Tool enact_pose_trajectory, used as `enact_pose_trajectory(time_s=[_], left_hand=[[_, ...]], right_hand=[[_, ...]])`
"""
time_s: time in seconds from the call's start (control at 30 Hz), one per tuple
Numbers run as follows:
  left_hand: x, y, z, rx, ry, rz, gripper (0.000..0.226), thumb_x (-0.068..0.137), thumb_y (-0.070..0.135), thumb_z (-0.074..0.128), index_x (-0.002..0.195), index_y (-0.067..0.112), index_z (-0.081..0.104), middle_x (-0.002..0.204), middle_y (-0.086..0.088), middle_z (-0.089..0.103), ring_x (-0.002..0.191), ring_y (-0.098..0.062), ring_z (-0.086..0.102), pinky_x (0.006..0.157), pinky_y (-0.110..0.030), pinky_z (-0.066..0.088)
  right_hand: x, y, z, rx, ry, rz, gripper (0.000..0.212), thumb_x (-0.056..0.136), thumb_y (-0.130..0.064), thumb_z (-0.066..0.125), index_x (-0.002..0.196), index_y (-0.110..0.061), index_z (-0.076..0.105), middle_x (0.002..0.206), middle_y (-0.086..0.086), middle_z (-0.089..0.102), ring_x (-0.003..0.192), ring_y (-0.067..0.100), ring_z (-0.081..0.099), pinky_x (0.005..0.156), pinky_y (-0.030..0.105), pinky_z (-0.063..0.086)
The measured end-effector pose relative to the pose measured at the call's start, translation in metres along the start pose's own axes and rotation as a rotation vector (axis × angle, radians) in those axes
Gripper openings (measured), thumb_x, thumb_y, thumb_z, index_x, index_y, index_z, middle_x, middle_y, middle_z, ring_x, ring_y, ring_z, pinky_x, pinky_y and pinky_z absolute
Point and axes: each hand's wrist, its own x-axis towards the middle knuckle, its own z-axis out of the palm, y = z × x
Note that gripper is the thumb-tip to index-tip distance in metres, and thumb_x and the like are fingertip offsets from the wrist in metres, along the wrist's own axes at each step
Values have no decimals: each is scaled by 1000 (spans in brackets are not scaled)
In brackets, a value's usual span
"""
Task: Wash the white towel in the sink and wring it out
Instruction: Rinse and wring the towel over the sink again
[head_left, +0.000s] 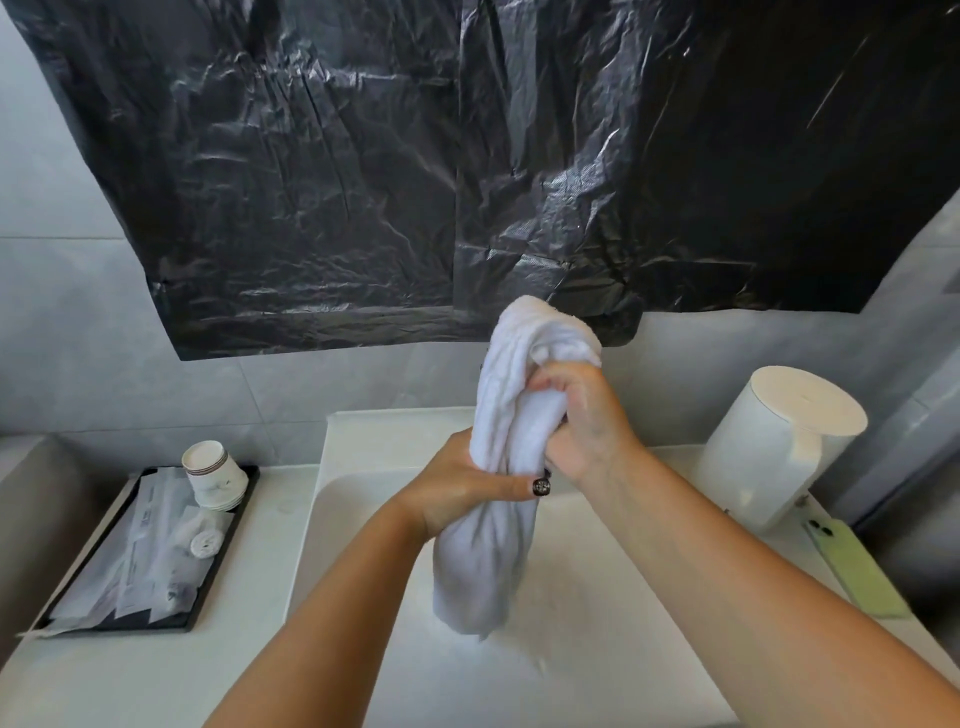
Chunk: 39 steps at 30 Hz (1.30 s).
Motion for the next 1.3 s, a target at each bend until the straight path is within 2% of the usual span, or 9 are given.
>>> enact_pose_trajectory(time_s=[0.1, 0.23, 0.33, 0.43, 0.63, 0.8, 0.97, 1.17, 1.3], left_hand=[[5, -10, 2, 23, 63, -90, 56, 52, 29, 91, 103, 11, 73, 96, -9, 75, 95, -27, 71, 90, -43, 55], [1, -38, -2, -120, 97, -167, 52, 46, 12, 81, 96, 1, 72, 87, -19, 71, 83, -33, 67, 79, -43, 54], [0, -59, -6, -278, 72, -203, 53, 60, -6, 69, 113, -1, 67, 101, -31, 69, 96, -42, 68, 88, -54, 52], [4, -65, -4, -360, 3, -250, 59, 58, -4, 68, 116, -6, 63, 95, -31, 69, 72, -31, 67, 71, -39, 56], [13, -74, -5, -398, -209, -453, 35, 53, 1, 69, 88, -5, 69, 73, -20, 64, 56, -23, 61, 60, -31, 53], [13, -104, -11, -375, -215, -713, 48, 44, 7, 64, 89, -5, 54, 56, -11, 51, 47, -19, 50, 53, -25, 44], [27, -91, -15, -51, -402, -845, 7, 67, 11, 69, 65, 7, 63, 58, -6, 55, 51, -14, 53, 59, -25, 45], [65, -85, -15, 801, -300, -690, 25, 74, 23, 80, 92, 18, 62, 89, -2, 66, 81, -19, 64, 73, -27, 53], [74, -80, -9, 1238, -265, -462, 43, 74, 38, 79, 105, 16, 60, 102, -5, 65, 90, -24, 61, 74, -29, 49]], right_hand=[[-1, 8, -17, -62, 70, 23, 41, 69, -4, 66, 109, 7, 63, 107, 26, 66, 100, 35, 67, 90, 48, 54], [-20, 36, -58, -124, -73, 53, 48, 79, 9, 61, 126, 2, 55, 112, 18, 68, 96, 23, 70, 77, 34, 57], [-33, 66, -89, -242, -28, 56, 64, 74, 10, 62, 125, -27, 53, 125, 3, 61, 107, 23, 67, 84, 33, 54], [-35, 94, -112, -526, -4, -58, 90, 75, 11, 63, 134, -49, 30, 143, -10, 41, 128, 17, 52, 99, 31, 48], [-24, 146, -112, -998, 114, -479, 114, 71, -30, 83, 153, -18, 5, 157, 1, 15, 138, -17, 11, 96, -2, 30], [-13, 173, -117, -1030, 154, -680, 93, 60, -45, 80, 134, -16, 33, 137, -4, 28, 120, -1, 40, 92, 7, 41], [5, 185, -139, -1331, -27, -521, 95, 57, -36, 83, 139, -31, 34, 132, -5, 37, 108, 24, 58, 65, 32, 57], [48, 132, -118, -1877, -322, 1, 39, 72, -40, 70, 106, -22, 59, 105, -1, 61, 102, 27, 62, 71, 30, 46], [67, 114, -106, -1662, -389, 452, 40, 63, -40, 78, 89, -17, 60, 85, -2, 62, 77, 20, 65, 57, 25, 46]])
